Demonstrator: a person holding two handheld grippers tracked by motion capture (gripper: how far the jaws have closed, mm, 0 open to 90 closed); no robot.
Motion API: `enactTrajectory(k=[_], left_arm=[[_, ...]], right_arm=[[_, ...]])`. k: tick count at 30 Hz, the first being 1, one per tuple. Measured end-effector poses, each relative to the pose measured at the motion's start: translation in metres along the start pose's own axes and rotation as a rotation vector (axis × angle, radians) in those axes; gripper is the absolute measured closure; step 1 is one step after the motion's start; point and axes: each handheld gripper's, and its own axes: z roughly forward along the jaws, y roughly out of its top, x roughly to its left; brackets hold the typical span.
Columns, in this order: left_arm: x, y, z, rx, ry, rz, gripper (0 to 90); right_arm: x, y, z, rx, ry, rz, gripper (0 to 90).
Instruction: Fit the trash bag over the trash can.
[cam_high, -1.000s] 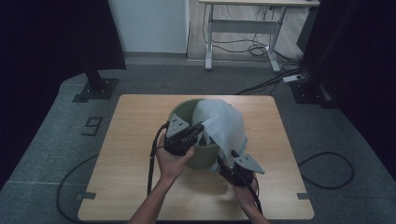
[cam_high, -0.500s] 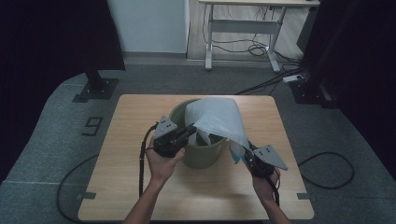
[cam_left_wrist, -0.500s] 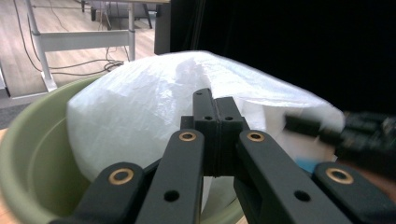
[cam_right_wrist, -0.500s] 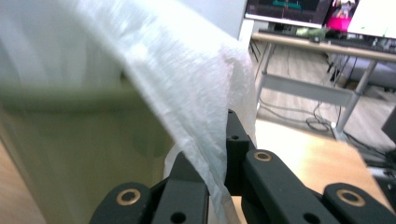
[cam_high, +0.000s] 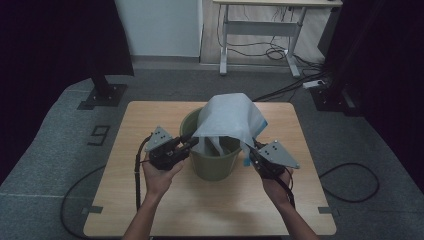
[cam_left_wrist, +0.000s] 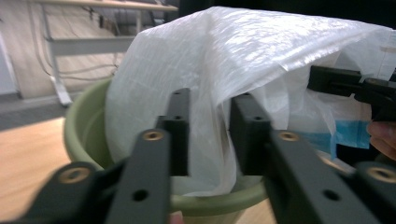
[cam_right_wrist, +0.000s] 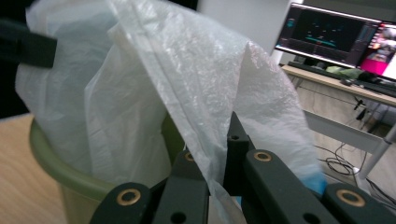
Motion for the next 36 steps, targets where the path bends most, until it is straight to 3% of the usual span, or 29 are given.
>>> enactTrajectory(k=[7, 13, 16, 18, 21, 27, 32, 36], left_arm=[[-0.013, 0.012, -0.002, -0.009, 0.01, 0.059, 41.0], [-0.017, 0.021, 0.0, -0.021, 0.006, 0.075, 37.6], [-0.019, 0.024, 0.005, -0.003, 0.001, 0.097, 38.6], [-0.022, 0.026, 0.009, 0.001, 0.002, 0.107, 41.5], [-0.025, 0.027, 0.013, -0.002, -0.011, 0.114, 59.5], [-0.02, 0.025, 0.013, -0.001, -0.055, 0.094, 80.9], [-0.008, 0.021, 0.006, -0.009, -0.071, 0.034, 88.2], [0.004, 0.017, -0.001, -0.029, -0.044, -0.001, 89.4]], right_arm=[[0.003, 0.003, 0.006, 0.032, 0.013, -0.01, 88.4], [-0.001, 0.004, 0.003, 0.059, 0.01, -0.028, 88.4], [-0.004, 0.005, 0.0, 0.064, 0.018, -0.021, 88.4], [-0.004, 0.006, -0.002, 0.064, 0.022, -0.026, 88.4], [-0.003, 0.008, -0.003, 0.061, 0.03, -0.031, 88.4], [-0.001, 0.009, -0.006, 0.05, 0.05, -0.023, 88.4], [0.001, 0.007, -0.006, 0.045, 0.074, -0.011, 88.0], [0.001, 0.004, -0.007, 0.032, 0.121, 0.021, 77.3]])
